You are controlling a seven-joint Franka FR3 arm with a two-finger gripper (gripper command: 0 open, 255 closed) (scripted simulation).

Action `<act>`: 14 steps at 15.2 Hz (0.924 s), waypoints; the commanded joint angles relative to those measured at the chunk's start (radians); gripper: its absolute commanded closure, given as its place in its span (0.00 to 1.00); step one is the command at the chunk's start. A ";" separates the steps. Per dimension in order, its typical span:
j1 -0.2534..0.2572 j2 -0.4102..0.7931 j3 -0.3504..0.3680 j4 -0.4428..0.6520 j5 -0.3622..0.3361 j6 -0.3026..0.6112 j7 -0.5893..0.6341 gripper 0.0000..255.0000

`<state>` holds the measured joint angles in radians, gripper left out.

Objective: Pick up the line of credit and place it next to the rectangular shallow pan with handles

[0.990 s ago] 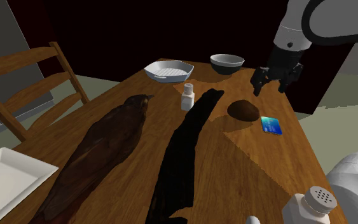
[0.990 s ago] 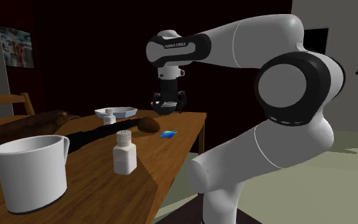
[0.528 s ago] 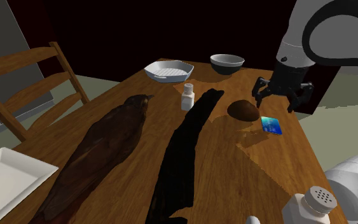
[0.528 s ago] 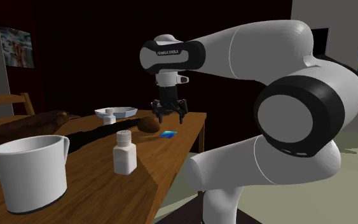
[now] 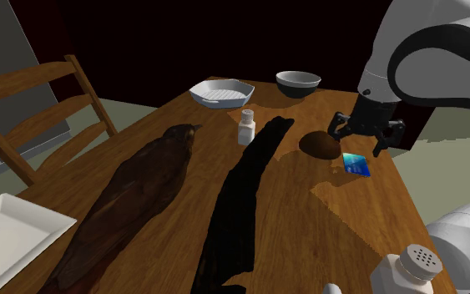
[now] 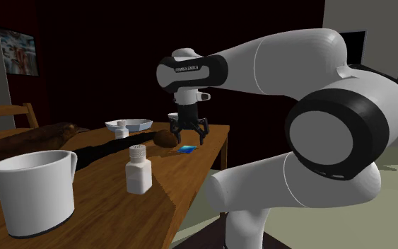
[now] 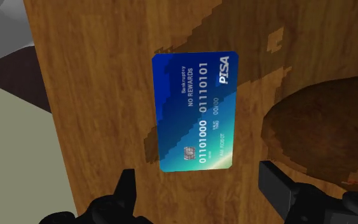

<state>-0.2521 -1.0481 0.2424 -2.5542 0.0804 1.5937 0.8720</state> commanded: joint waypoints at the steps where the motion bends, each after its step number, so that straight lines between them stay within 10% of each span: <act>1: 0.000 -0.001 0.000 -0.002 0.000 0.000 0.000 0.00; 4: 0.000 -0.001 0.000 -0.002 0.000 0.000 0.000 0.00; 5: 0.001 -0.001 0.000 -0.002 0.000 -0.001 0.000 1.00; 14: 0.001 -0.001 0.000 -0.002 0.000 0.000 0.000 1.00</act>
<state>-0.2517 -1.0509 0.2410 -2.5530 0.0794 1.5922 0.8718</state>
